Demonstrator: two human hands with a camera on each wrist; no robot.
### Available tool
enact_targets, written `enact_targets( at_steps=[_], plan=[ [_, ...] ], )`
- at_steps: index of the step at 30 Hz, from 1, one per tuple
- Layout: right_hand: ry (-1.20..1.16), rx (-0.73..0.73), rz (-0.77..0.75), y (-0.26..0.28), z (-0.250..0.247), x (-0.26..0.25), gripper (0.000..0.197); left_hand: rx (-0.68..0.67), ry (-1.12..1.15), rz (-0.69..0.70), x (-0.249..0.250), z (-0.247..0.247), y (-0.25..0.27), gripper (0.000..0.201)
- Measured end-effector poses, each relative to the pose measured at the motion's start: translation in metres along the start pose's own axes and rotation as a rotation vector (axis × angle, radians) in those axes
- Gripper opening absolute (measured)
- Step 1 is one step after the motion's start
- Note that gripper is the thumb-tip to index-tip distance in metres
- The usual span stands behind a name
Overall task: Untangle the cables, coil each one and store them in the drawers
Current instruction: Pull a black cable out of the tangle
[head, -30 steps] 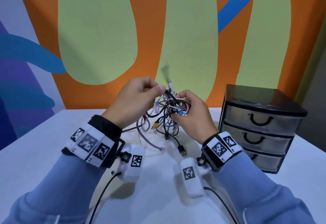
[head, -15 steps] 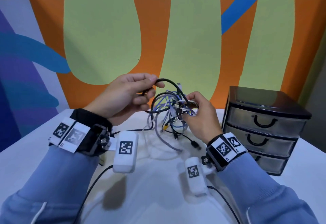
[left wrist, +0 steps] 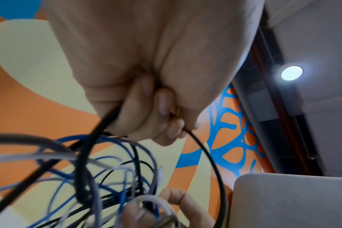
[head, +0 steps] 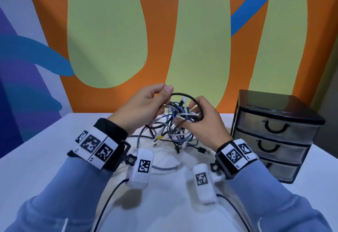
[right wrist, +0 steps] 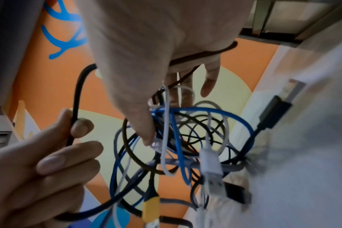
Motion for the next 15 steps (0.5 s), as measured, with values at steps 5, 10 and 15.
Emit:
enact_targets(
  at_steps=[5, 10, 15],
  plan=[
    [0.133, 0.092, 0.001, -0.006, -0.001, 0.015, 0.039, -0.217, 0.014, -0.21, 0.007, -0.003, 0.014, 0.035],
    [0.235, 0.256, 0.053, -0.009, -0.017, 0.029, 0.044, -0.274, 0.089, -0.227, 0.026, -0.015, 0.029, 0.035],
    [0.268, 0.271, -0.015, -0.007, -0.015, 0.019, 0.05, -0.027, -0.044, -0.185, 0.008, -0.012, 0.012, 0.02]
  ],
)
Point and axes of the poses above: each hand's wrist, its own y-axis away from the middle knuckle, its own z-axis out of the palm, x = y × z, the point moved 3 cm from there along -y, towards the middle knuckle, and after that the axes turned 6 degrees about -z, right-handed, at the moved point
